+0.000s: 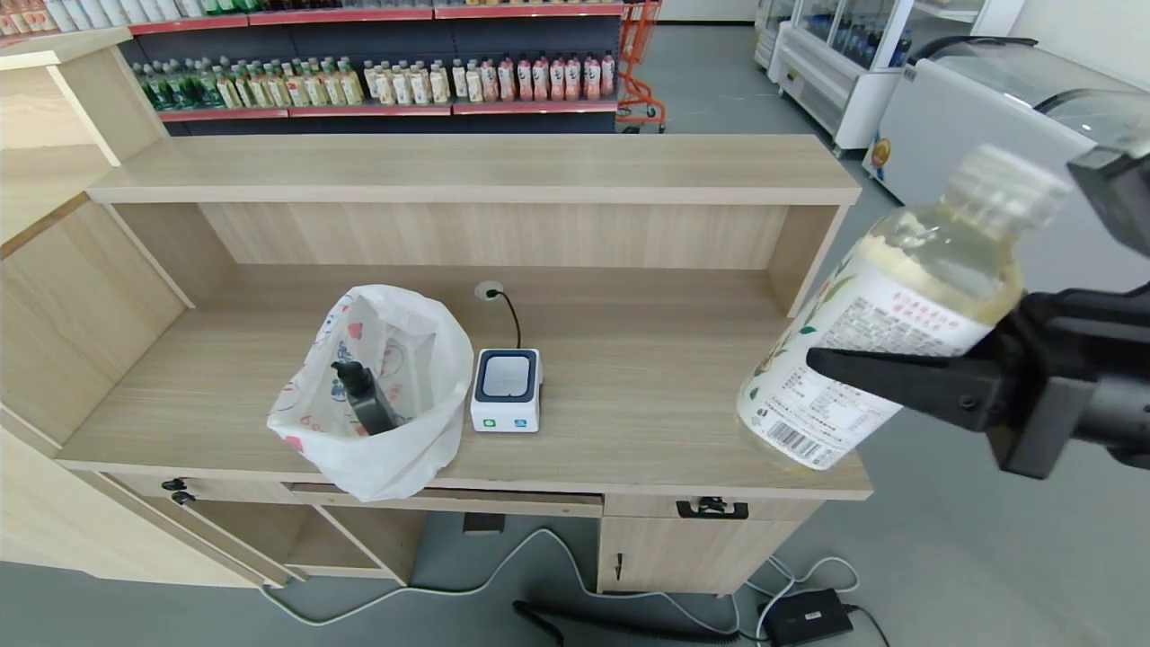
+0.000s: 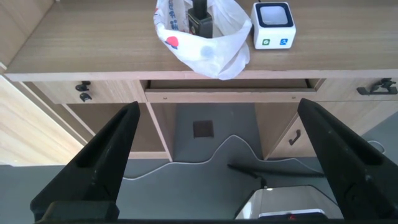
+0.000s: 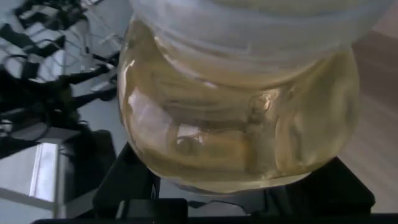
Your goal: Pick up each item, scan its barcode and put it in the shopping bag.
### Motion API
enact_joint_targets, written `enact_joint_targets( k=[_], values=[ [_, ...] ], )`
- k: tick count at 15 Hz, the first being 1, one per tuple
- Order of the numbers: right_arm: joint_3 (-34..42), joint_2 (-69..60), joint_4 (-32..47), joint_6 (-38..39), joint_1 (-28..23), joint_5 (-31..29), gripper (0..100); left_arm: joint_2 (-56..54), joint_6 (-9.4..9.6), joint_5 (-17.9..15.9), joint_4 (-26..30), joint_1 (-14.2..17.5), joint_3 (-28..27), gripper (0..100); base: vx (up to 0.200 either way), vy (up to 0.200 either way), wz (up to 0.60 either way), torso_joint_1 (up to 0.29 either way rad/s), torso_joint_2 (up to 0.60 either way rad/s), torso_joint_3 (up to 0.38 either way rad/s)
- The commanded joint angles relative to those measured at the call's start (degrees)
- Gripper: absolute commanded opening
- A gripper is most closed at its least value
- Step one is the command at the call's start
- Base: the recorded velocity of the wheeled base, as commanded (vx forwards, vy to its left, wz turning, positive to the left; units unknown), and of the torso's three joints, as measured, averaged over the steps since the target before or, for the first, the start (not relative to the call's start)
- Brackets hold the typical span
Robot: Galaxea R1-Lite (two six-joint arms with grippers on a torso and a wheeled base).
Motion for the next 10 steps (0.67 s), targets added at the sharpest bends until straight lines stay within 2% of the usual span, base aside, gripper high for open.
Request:
enact_joint_targets(
  k=[1, 2, 3, 7, 10],
  values=[
    [6.11, 4.64, -4.38, -4.02, -5.34, -6.47, 0, 0.00, 0.02, 0.00, 0.00, 0.00, 0.00, 100, 0.000, 0.000, 0.00, 0.000, 0.00, 0.000],
    [7.87, 5.44, -7.90, -5.34, -5.25, -13.86, 0, 0.00, 0.02, 0.00, 0.00, 0.00, 0.00, 100, 0.000, 0.000, 0.00, 0.000, 0.00, 0.000],
    [8.57, 6.49, -9.83, -7.36, -5.43, -17.19, 0, 0.00, 0.02, 0.00, 0.00, 0.00, 0.00, 100, 0.000, 0.000, 0.00, 0.000, 0.00, 0.000],
    [8.83, 10.88, -15.37, -20.81, -9.64, -18.60, 0, 0.00, 0.02, 0.00, 0.00, 0.00, 0.00, 100, 0.000, 0.000, 0.00, 0.000, 0.00, 0.000],
    [8.39, 13.87, -20.90, -27.93, -12.37, -18.60, 0, 0.00, 0.02, 0.00, 0.00, 0.00, 0.00, 100, 0.000, 0.000, 0.00, 0.000, 0.00, 0.000]
  ],
)
